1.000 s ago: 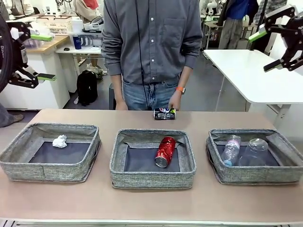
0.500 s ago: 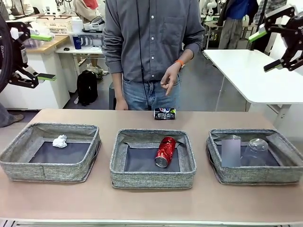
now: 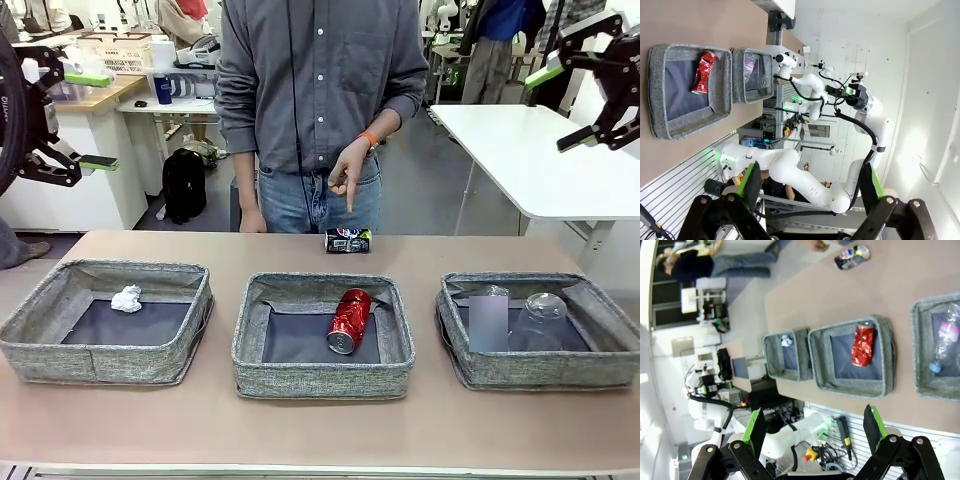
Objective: Sort the waste into the appropriate baskets.
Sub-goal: Pick up the waste item pointed out by the person.
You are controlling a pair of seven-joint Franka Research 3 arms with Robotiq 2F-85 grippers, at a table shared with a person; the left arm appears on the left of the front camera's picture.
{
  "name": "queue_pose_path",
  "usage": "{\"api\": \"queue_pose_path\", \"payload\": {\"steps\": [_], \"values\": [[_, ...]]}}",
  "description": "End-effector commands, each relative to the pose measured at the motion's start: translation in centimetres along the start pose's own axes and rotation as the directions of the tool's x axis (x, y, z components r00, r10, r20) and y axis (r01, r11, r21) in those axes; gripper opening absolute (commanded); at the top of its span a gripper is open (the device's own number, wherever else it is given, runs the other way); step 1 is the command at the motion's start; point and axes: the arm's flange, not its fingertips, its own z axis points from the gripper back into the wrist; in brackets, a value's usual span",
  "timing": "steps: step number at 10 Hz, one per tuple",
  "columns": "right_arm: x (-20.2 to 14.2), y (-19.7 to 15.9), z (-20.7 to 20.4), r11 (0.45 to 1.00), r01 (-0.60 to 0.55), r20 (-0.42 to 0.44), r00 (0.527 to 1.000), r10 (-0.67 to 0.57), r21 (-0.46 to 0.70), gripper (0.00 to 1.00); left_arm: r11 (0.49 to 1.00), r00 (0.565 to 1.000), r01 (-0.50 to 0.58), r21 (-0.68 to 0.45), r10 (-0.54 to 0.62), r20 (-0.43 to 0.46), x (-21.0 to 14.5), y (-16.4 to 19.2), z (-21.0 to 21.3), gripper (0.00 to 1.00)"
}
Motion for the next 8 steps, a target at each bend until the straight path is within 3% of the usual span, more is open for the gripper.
{"api": "queue_pose_path", "payload": {"steps": [1, 2, 3, 4, 5, 6, 7, 8], "values": [[0.1, 0.2, 0.1, 1.000, -0.005, -0.006, 1.000, 0.005, 0.008, 1.00, 1.000, 1.000, -0.007, -0.014, 0.008, 0.011, -0.1, -0.1, -0.1, 1.00], [0.0, 0.0, 0.0, 1.000, 0.000, 0.000, 1.000, 0.000, 0.000, 1.00, 1.000, 1.000, -0.007, -0.014, 0.008, 0.011, -0.1, -0.1, -0.1, 1.00], [0.7, 1.0, -2.7, 0.893, -0.186, 0.087, 0.967, 0.241, -0.410, 1.00, 1.000, 1.000, -0.007, -0.014, 0.008, 0.011, -0.1, -0.1, -0.1, 1.00], [1.7, 2.1, -5.7, 0.672, -0.306, 0.013, 0.905, 0.425, -0.674, 1.00, 1.000, 1.000, -0.007, -0.014, 0.008, 0.011, -0.1, -0.1, -0.1, 1.00], [3.3, 2.8, -8.9, 0.416, -0.380, -0.075, 0.807, 0.586, -0.826, 1.00, 1.000, 1.000, -0.007, -0.014, 0.008, 0.011, -0.1, -0.1, -0.1, 1.00], [5.2, 3.4, -12.2, 0.310, -0.424, -0.102, 0.712, 0.694, -0.851, 1.00, 1.000, 1.000, -0.007, -0.014, 0.008, 0.011, -0.1, -0.1, -0.1, 1.00], [7.0, 3.5, -16.3, 0.217, -0.571, -0.199, 0.577, 0.792, -0.792, 1.00, 1.000, 1.000, -0.007, -0.014, 0.008, 0.011, -0.1, -0.1, -0.1, 1.00], [8.3, 3.1, -19.9, 0.210, -0.762, -0.311, 0.476, 0.823, -0.613, 1.00, 1.000, 1.000, -0.007, -0.014, 0.008, 0.011, -0.1, -0.1, -0.1, 1.00]]}}
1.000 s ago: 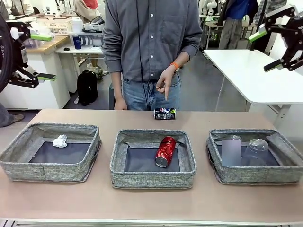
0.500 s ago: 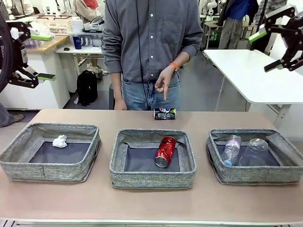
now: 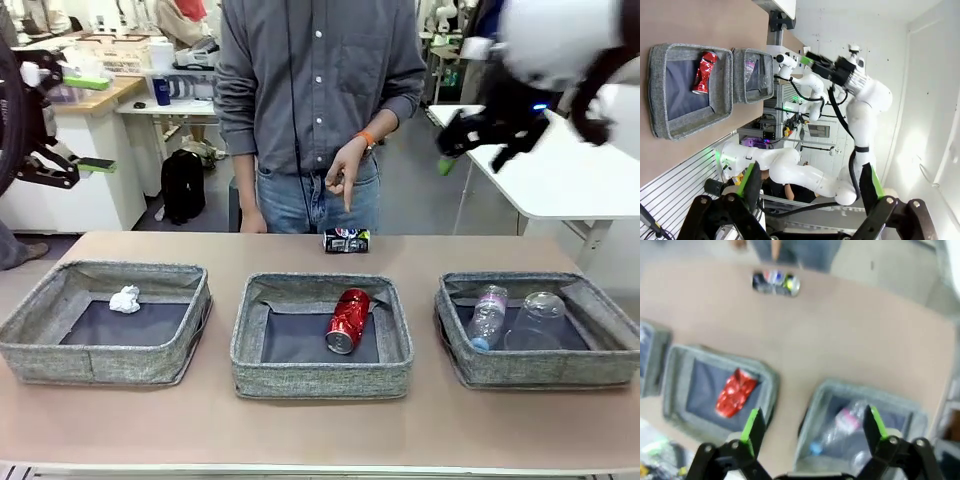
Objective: Sort the waste into the appropriate baskets.
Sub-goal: Pick up the waste item pointed out by the person.
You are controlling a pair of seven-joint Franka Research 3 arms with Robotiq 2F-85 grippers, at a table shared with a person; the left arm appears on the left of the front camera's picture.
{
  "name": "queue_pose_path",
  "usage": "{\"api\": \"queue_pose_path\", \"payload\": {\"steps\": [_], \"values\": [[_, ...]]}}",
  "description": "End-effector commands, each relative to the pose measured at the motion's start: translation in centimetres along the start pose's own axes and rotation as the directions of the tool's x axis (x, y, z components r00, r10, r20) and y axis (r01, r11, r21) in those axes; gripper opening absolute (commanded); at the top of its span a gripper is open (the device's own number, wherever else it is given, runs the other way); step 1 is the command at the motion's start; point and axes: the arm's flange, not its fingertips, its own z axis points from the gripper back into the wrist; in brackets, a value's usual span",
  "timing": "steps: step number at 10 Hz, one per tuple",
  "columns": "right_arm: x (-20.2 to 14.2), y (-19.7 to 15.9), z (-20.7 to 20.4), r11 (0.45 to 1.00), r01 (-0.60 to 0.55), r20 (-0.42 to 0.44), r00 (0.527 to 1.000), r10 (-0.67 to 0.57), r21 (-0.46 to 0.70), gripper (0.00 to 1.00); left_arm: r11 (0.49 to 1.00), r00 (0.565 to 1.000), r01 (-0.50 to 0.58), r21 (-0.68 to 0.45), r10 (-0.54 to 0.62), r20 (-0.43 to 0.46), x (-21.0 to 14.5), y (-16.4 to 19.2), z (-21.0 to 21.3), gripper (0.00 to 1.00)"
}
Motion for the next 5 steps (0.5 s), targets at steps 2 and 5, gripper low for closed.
{"api": "queue_pose_path", "payload": {"steps": [2, 5], "values": [[3.9, 0.8, -8.2, 0.816, -0.556, 0.033, 0.829, 0.558, 0.159, 1.00, 1.000, 1.000, -0.002, -0.015, 0.003, 0.010, -0.2, -0.3, -0.1, 1.00], [2.5, 2.4, -7.9, 0.944, -0.327, -0.015, 0.945, 0.328, 0.044, 1.00, 1.000, 1.000, -0.002, -0.015, 0.003, 0.010, -0.2, -0.3, -0.1, 1.00]]}}
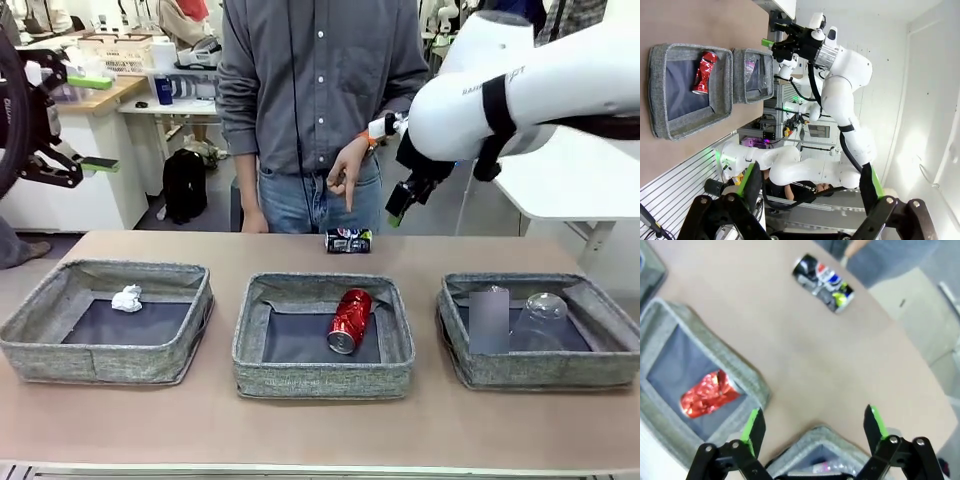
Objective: Sort the waste into the appropriate baskets.
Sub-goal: Pick up the waste item pointed out by the person.
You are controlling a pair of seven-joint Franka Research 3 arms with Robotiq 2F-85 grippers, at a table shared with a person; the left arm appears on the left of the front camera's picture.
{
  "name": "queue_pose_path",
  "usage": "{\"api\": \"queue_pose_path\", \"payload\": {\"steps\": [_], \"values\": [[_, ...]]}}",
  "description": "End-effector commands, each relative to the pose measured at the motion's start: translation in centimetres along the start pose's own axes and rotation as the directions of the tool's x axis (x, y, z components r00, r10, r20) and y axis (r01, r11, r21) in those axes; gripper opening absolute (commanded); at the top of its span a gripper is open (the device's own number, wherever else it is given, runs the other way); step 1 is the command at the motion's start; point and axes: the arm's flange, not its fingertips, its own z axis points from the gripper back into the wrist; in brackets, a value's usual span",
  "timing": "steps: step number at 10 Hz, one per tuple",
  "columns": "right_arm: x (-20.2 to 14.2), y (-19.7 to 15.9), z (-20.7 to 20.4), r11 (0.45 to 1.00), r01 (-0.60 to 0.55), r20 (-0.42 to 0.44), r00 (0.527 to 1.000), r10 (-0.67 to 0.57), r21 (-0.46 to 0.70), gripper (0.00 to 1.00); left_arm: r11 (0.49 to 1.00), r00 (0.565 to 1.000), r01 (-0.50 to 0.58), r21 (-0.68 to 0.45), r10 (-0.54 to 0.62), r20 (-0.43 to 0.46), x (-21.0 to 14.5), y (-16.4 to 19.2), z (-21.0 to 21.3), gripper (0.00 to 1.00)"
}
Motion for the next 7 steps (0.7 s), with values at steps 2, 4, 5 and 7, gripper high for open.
{"api": "queue_pose_path", "payload": {"steps": [2, 4, 5, 7], "values": [[-1.1, 0.0, 2.4, 0.994, 0.101, 0.022, 0.995, -0.100, -0.034, 1.00, 1.000, 1.000, -0.004, -0.016, 0.004, 0.009, -0.2, -0.3, -0.1, 1.00], [0.1, -1.4, 0.0, 1.000, 0.010, 0.061, 0.998, -0.011, 0.006, 1.00, 1.000, 1.000, -0.004, -0.016, 0.004, 0.009, -0.2, -0.3, -0.1, 1.00], [0.8, -2.8, -1.2, 0.995, -0.083, 0.136, 0.988, 0.075, 0.055, 1.00, 1.000, 1.000, -0.004, -0.016, 0.004, 0.009, -0.2, -0.3, -0.1, 1.00], [2.3, -5.0, -4.1, 0.972, -0.203, 0.109, 0.976, 0.191, 0.118, 1.00, 1.000, 1.000, -0.004, -0.016, 0.004, 0.009, -0.2, -0.3, -0.1, 1.00]]}}
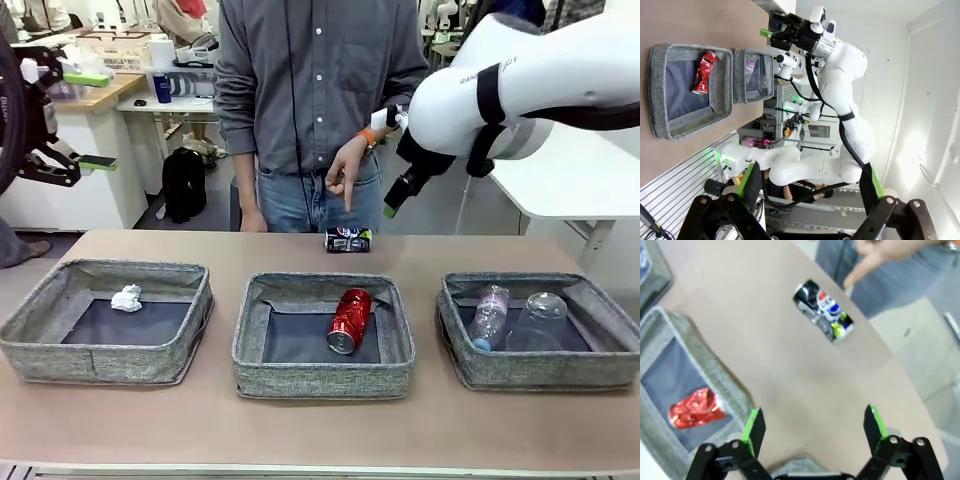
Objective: Sort the waste into the appropriate baskets.
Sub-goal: Pick up the waste item pointed out by the person.
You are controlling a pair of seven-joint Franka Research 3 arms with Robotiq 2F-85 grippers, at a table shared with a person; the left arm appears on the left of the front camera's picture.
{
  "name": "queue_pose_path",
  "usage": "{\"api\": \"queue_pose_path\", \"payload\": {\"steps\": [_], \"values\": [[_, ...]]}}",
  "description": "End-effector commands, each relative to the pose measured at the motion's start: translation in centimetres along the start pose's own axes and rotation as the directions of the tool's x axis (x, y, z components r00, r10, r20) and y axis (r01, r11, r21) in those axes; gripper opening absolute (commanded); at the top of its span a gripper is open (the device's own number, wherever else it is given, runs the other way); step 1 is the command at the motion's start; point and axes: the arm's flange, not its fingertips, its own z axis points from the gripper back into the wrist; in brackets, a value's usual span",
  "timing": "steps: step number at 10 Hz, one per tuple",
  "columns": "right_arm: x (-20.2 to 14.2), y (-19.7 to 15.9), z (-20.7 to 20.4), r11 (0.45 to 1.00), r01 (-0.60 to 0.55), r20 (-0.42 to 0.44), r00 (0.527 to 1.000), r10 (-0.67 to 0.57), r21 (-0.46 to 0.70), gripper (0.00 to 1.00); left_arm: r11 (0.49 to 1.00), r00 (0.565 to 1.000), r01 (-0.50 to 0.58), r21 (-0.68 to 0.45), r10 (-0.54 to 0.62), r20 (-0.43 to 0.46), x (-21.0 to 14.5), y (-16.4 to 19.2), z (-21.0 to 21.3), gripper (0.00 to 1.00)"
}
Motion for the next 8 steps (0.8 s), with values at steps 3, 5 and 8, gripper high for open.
{"api": "queue_pose_path", "payload": {"steps": [3, 5, 8], "values": [[2.1, -5.2, -6.1, 0.982, -0.121, -0.136, 0.981, 0.141, 0.146, 1.00, 1.000, 1.000, -0.004, -0.016, 0.004, 0.009, -0.2, -0.3, -0.1, 1.00], [1.9, -6.1, -8.4, 0.968, -0.167, -0.097, 0.977, 0.188, 0.189, 1.00, 1.000, 1.000, -0.004, -0.016, 0.004, 0.009, -0.2, -0.3, -0.1, 1.00], [1.5, -8.2, -12.1, 0.941, -0.294, 0.006, 0.955, 0.298, 0.165, 1.00, 1.000, 1.000, -0.004, -0.016, 0.004, 0.009, -0.2, -0.3, -0.1, 1.00]]}}
